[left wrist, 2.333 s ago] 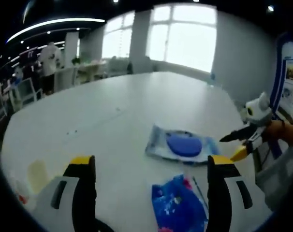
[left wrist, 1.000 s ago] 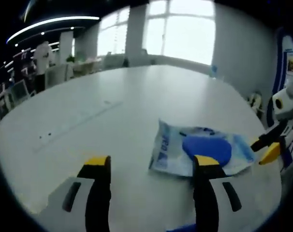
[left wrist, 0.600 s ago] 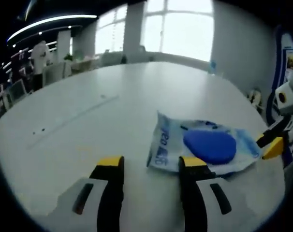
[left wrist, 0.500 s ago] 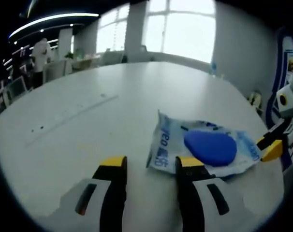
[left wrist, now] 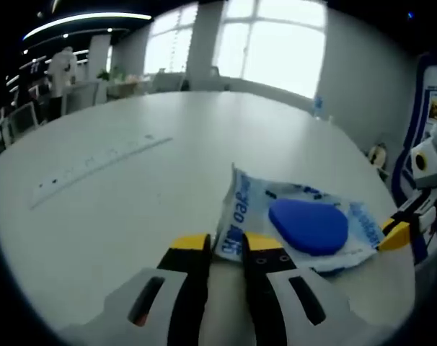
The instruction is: Arrange the tabletop items into an orderly group along one side of the table until the central work area is clear of visible clutter.
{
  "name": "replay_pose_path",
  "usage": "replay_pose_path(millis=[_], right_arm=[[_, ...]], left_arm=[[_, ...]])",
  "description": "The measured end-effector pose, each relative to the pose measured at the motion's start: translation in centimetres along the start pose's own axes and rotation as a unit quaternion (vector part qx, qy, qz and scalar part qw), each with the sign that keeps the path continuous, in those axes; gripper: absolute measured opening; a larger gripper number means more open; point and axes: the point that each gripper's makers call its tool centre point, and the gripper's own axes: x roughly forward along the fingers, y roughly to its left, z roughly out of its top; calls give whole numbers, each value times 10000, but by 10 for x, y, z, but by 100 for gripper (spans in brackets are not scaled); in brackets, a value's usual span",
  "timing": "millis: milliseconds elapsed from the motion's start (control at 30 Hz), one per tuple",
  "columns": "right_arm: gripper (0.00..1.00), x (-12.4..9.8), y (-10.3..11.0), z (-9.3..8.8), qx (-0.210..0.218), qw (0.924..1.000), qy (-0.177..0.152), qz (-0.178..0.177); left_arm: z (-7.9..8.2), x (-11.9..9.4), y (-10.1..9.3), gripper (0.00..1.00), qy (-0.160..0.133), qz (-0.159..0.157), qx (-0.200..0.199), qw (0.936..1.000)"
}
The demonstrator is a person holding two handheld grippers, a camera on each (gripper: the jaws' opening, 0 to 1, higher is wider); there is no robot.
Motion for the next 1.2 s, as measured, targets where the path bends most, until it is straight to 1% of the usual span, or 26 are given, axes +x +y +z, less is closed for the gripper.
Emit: replay_pose_path(millis=[67,100,133,200,233,300,400,467,500,533,567,700,867,1067,1200], right_arm=[[13,0,-1,0,62,10000,2,16],[12,0,-1,1,62,10000,-7,23],[12,0,0,2,56,10000,-48,41],[11,0,1,3,11,10000,-63,64],[10,0,1,3,-13,10000,-67,52],[10,0,0,5,-109,9999,-102,32],[7,0,-1,8,-271,9995,-145,-19],[6,-1,1,7,-525,9986,-84,0],[6,-1,1,8,-558,9984,-110,-27],[5,-1,0,9,-736,9972,-117,-41],[5,-2,0,10,-813,9966,-133,-80],[4,-4,-2,15,-885,9958,-178,-169],[3,-9,-3,25,-1092,9931,-336,-273],[2,-12,0,34,-1344,9895,-415,-325],[2,-17,-1,43,-1436,9877,-473,-405]], left_arm=[[0,-1,0,10,5,10,25,10000],[1,-2,1,7,0,41,47,10000],[2,-2,1,6,-11,50,127,9999],[2,-1,1,4,48,107,463,9989],[2,-1,0,3,87,130,729,9972],[3,-1,-1,2,132,198,846,9961],[3,-2,-1,1,136,210,794,9965],[3,-2,-1,0,152,188,787,9966],[2,-3,-1,0,172,174,824,9963],[2,-3,-2,0,201,172,862,9959],[2,-4,-2,0,217,176,836,9961],[3,-7,-3,0,258,169,881,9956],[4,-12,-3,0,284,179,913,9953],[14,-22,-1,0,156,265,854,9959],[21,-30,-3,0,34,274,676,9973]])
